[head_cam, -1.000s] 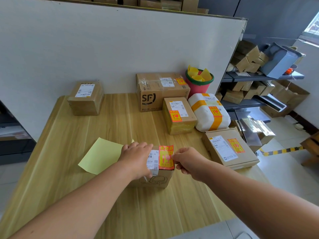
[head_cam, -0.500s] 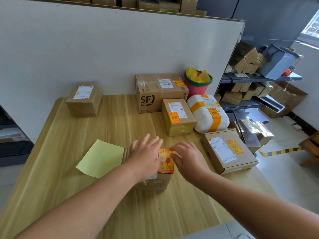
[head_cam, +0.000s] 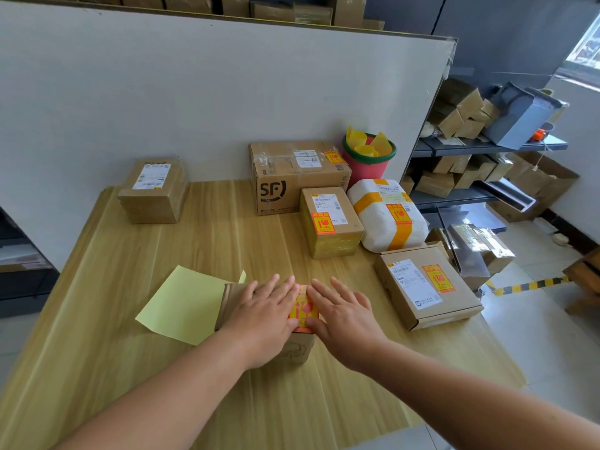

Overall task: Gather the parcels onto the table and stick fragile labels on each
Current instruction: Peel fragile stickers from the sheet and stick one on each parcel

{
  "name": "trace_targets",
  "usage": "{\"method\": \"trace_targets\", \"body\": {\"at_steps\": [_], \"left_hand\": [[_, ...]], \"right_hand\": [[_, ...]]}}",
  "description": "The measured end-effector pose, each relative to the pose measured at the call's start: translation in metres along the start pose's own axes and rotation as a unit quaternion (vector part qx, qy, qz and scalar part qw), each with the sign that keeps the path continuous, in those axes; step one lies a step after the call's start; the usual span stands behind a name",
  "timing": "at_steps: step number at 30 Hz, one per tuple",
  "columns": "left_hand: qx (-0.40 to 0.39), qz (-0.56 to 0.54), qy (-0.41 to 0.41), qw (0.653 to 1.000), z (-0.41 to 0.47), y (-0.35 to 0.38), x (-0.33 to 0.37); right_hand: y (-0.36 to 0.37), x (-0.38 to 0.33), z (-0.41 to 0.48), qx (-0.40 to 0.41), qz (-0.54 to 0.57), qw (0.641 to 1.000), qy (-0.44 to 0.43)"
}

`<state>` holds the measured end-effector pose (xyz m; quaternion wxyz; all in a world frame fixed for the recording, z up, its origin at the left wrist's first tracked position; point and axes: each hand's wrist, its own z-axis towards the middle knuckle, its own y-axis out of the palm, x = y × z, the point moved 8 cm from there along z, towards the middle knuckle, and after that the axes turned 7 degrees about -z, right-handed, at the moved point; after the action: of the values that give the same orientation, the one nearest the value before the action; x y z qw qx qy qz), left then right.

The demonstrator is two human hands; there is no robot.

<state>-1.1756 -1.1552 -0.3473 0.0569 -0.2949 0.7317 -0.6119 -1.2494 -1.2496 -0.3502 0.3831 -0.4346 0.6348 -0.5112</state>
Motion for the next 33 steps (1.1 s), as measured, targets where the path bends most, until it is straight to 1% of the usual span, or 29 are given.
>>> {"method": "trace_targets", "body": {"at_steps": [3,8,11,13,15,17,20,23,25,28,31,33], "left_hand": [[-0.009,0.019,-0.005,1.000,0.002,0.000,-0.002],[-0.021,0.033,-0.024,0.999,-0.002,0.006,-0.009],[-0.023,0.046,-0.033,0.998,0.000,0.008,-0.010],[-0.026,0.050,-0.040,0.998,0.002,0.007,-0.011],[-0.023,0.050,-0.043,0.998,0.000,0.007,-0.011],[-0.022,0.048,-0.048,0.997,-0.002,0.009,-0.011],[-0.019,0.055,-0.053,0.997,-0.002,0.011,-0.011],[0.007,0.070,-0.055,0.996,-0.001,0.006,-0.009],[0.034,0.071,-0.040,0.996,-0.003,0.005,-0.004],[0.081,0.085,-0.003,0.993,-0.011,0.007,0.004],[0.126,0.080,0.006,0.989,-0.013,0.013,0.005],[0.158,0.066,0.012,0.985,-0.013,0.011,0.008]], "right_hand": [[0.003,0.001,0.004,-0.015,0.000,1.000,-0.001],[0.012,-0.001,-0.003,-0.044,0.043,0.998,0.011],[0.016,-0.001,-0.001,-0.058,0.045,0.997,0.007],[0.013,-0.002,0.002,-0.056,0.045,0.997,0.006],[0.009,-0.004,0.000,-0.036,0.043,0.998,0.003],[0.008,-0.008,-0.006,-0.023,0.032,0.999,-0.020],[0.013,-0.012,-0.014,-0.030,0.019,0.998,-0.052],[0.012,-0.011,-0.007,-0.028,0.010,0.998,-0.059],[0.009,-0.010,-0.007,-0.021,-0.004,0.997,-0.068],[0.011,-0.010,-0.013,0.025,-0.027,0.996,-0.087],[0.022,-0.006,-0.017,0.014,-0.079,0.993,-0.087],[0.015,-0.007,-0.016,0.021,-0.088,0.992,-0.093]]}}
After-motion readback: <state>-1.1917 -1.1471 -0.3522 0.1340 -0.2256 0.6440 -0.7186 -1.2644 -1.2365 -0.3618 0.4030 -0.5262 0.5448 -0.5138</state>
